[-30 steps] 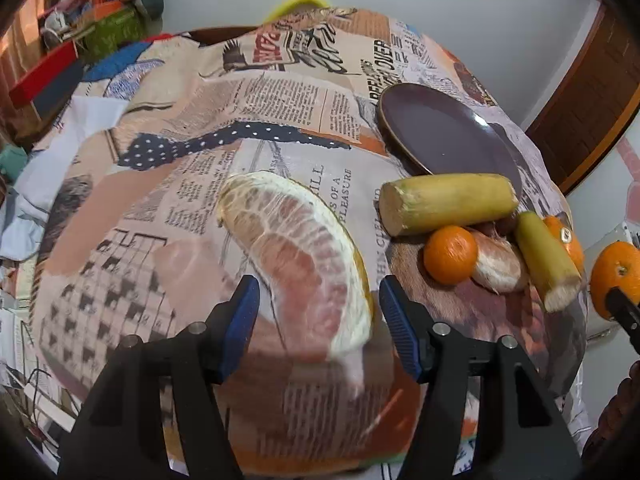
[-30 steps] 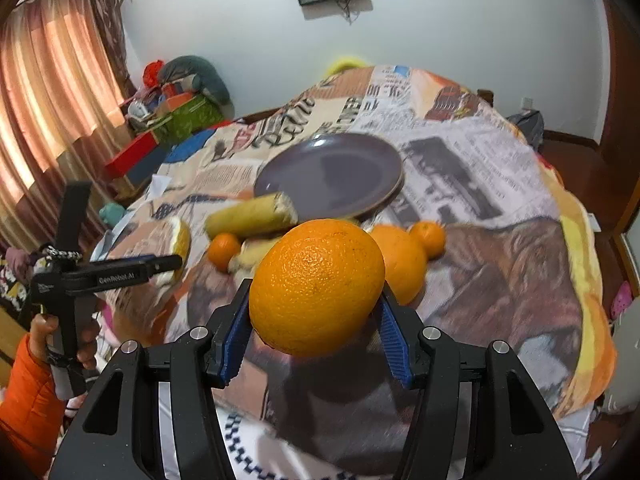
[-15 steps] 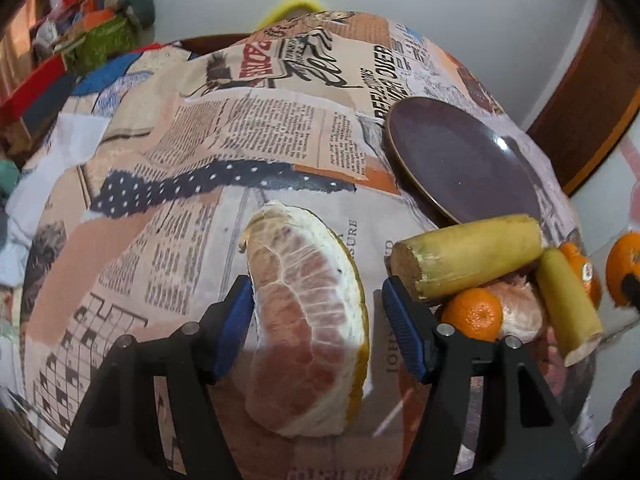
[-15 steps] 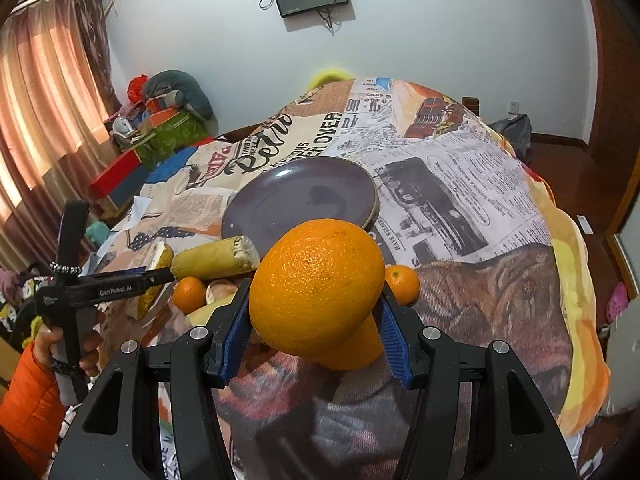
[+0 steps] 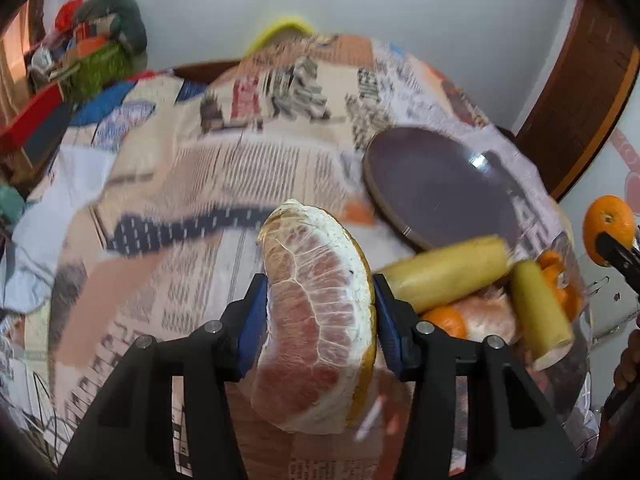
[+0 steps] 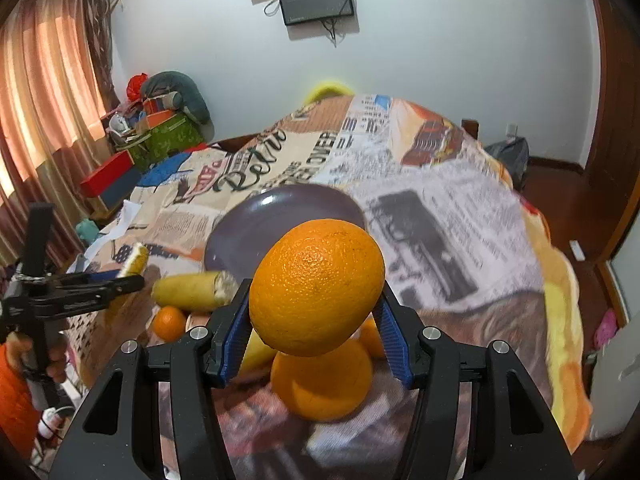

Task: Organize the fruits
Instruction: 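Carry the pomelo segment and the orange over the dark plate with both tools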

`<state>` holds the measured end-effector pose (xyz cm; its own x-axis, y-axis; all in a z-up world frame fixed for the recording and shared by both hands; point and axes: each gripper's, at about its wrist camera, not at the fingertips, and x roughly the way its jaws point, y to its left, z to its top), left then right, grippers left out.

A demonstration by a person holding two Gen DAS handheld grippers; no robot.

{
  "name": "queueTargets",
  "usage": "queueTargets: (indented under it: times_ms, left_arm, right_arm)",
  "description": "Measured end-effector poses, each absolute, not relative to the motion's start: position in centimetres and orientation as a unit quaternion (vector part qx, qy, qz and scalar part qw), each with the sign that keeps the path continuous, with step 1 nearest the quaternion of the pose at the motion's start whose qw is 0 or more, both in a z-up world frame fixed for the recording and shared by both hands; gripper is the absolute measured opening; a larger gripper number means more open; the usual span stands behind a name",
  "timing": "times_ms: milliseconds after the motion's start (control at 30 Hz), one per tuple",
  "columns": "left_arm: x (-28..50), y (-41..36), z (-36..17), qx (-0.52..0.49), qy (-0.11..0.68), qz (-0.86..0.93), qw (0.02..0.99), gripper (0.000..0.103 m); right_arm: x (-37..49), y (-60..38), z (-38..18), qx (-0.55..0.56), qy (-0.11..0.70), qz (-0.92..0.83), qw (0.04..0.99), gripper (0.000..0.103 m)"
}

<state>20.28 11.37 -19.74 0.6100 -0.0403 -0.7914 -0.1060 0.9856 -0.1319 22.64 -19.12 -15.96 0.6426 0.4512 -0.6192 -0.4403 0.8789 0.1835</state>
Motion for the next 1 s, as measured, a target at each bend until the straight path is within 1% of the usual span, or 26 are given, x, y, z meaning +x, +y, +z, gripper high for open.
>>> queueTargets:
  times_ms: [233,533,867,1000]
  left_arm:
    - [21.6,9.7,-15.3,-0.065,0.39,0.0,0.919,0.05]
    - [25.4,7.8,-12.6,-0.058,0.36,-0.028,0.931,0.05]
    - [29.4,6.3,-13.2,-0.056,0.36,-0.048,0.93,0.05]
    - [31.1,6.0,-14.2,-0.058,0.369,-0.051,0.926,0.05]
  right_arm:
    - [24.2,-18.9,-13.8,-0.004,0.309,0.244,0.919,0.054]
    - [26.7,-18.4,-12.3,-0.009,0.283,0.241,0.928,0.054]
    - [29.9,-16.7,-12.7,-0.038,0.277,0.248,0.927,0.054]
    - [31.5,-15.6,-13.7,-0.057,0.293,0.262,0.918,0.054]
